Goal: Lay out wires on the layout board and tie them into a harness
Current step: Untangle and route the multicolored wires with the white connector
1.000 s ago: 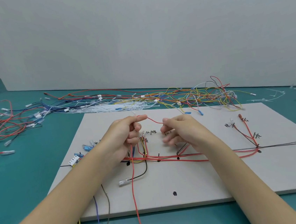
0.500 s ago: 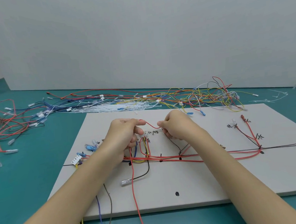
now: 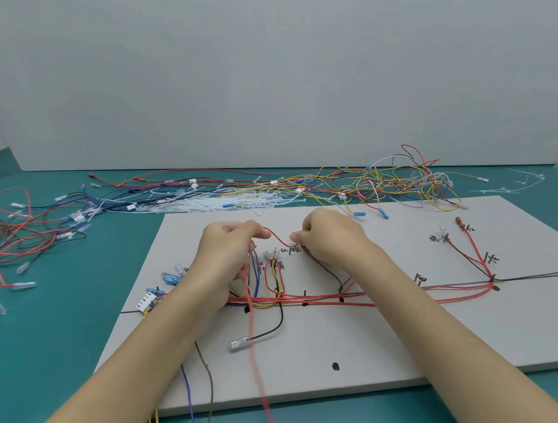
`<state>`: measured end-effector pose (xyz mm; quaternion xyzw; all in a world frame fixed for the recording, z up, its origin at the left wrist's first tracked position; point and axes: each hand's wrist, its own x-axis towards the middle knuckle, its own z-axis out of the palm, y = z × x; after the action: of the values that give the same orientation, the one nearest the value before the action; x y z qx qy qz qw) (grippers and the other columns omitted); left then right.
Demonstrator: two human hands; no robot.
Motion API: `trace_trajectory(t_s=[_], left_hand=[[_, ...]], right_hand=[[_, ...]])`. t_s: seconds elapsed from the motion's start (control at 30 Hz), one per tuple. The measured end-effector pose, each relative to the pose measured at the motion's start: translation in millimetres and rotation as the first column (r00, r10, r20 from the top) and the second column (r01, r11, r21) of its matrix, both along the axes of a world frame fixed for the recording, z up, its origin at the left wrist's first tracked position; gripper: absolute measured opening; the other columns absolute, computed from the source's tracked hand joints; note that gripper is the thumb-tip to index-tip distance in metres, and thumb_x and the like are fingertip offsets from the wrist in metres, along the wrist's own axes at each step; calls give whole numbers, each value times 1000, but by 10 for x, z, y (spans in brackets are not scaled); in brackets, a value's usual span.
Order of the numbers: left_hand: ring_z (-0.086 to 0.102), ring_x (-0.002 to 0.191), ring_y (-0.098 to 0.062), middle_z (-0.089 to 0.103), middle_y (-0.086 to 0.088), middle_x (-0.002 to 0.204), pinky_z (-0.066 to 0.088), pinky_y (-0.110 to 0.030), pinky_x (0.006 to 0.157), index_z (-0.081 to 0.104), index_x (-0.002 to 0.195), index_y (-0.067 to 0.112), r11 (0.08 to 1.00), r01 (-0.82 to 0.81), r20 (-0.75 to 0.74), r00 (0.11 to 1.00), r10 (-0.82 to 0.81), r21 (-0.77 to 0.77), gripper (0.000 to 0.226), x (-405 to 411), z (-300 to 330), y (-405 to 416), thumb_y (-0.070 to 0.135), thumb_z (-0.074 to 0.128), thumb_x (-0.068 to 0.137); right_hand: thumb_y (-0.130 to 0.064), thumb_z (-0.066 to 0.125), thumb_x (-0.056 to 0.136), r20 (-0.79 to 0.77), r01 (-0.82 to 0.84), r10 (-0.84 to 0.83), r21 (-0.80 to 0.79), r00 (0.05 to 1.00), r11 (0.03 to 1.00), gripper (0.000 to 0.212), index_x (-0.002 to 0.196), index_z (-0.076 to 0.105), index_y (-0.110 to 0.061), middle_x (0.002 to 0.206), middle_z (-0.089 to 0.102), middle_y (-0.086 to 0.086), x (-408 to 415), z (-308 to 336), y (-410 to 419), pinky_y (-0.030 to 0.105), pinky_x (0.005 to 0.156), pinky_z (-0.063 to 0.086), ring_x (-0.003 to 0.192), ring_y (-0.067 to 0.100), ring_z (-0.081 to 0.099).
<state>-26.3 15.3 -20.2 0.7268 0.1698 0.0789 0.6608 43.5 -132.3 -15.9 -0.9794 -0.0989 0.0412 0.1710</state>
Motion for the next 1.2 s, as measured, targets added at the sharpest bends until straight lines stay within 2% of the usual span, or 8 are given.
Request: trace_trajectory(t_s=[0.1,0.17,0.5,0.67,0.8,0.93,1.1,1.2], left_hand=[[25,35,-6,33,5,55,20,-15,33,70,90,5,978,36,-65,997,-50,-203,17,-4,45,54,16,58,90],[24,34,-5,32,8,50,18,-14,33,69,93,4,972,59,-91,993,-82,-227,18,-10,62,88,17,57,91],[20,35,-11,30,2,46,19,-14,36,65,69,4,999,51,-53,997,-52,-6,21,-62,143,92,13,53,83],[20,31,-11,33,4,35,19,-14,35,57,54,4,996,54,-27,998,-52,66,28,-98,171,53,9,52,81],[24,28,-12,41,1,31,20,-14,37,55,46,6,970,176,-33,984,-173,168,31,-151,188,2,11,56,76],[29,27,-16,46,-7,34,26,-13,35,58,38,11,907,336,-127,941,-313,253,22,-205,193,-74,25,55,55],[37,28,-15,53,-8,38,28,-13,35,62,46,9,840,475,-206,878,-431,264,30,-267,155,-147,10,56,76],[41,28,-14,58,-9,43,27,-12,34,62,48,10,824,498,-213,866,-453,270,33,-285,154,-159,7,54,80]], right_hand=[[-44,59,91,-17,20,-19,45,1000,999,32,82,62,-13,81,61,4,-1,-11,-9,26,60,34,85,27,59],[-46,62,89,-13,43,-43,56,999,997,33,83,64,-14,85,65,3,1,-8,-4,25,58,34,86,25,61],[-45,72,80,45,68,-77,179,996,982,26,73,64,-22,89,69,-1,-64,-90,56,28,69,38,89,23,62],[-44,74,79,-58,85,-70,302,996,949,29,67,68,-18,76,70,-3,-46,-103,-2,29,68,43,79,21,62],[-36,74,82,-107,59,-19,391,994,918,25,68,72,-16,71,72,-1,-33,-109,-23,33,73,49,68,17,58],[-25,74,83,-113,10,45,441,993,898,18,68,72,-16,72,73,2,-32,-104,-53,35,77,52,72,16,62],[-18,62,88,-87,-12,67,519,994,855,20,76,74,-8,70,69,3,-76,-86,-91,28,66,47,63,13,54],[-22,57,89,37,-44,30,484,999,874,25,74,72,-9,64,63,-2,-133,-55,-108,29,66,45,65,16,53]])
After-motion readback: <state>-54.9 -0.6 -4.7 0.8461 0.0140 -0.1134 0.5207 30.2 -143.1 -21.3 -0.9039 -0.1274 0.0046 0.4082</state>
